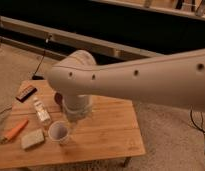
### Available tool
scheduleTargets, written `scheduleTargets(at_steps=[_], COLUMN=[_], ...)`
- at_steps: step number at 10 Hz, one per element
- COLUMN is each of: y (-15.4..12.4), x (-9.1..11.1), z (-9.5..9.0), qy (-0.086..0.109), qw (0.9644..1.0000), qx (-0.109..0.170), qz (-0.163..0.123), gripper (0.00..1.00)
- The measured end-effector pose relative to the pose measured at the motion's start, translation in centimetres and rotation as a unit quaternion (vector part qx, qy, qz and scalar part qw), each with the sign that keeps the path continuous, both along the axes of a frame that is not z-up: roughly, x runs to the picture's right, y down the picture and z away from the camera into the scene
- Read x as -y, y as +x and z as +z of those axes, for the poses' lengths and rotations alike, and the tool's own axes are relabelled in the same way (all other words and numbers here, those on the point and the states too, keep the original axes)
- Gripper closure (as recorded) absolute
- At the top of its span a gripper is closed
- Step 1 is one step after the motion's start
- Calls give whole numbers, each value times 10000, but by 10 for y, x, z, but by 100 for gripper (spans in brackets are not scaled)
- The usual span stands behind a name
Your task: Move the arm in a circular motion
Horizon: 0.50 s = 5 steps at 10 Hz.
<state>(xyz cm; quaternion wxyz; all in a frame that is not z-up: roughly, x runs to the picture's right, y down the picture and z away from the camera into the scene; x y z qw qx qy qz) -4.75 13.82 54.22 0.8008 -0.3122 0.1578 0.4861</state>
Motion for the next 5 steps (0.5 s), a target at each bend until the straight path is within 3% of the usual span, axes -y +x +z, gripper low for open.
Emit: scheduleTargets(at_steps=[1, 2, 3, 5], y=[24, 66, 91, 149], x=[0, 1, 2, 10], z=[-1, 2, 7, 28], qy=[58, 149, 170, 229], qw=[9993, 9950, 9906, 9757], qx=[-278, -766, -1045, -1639], qz=[235, 624, 864, 1433], gripper=[35, 35, 35, 35])
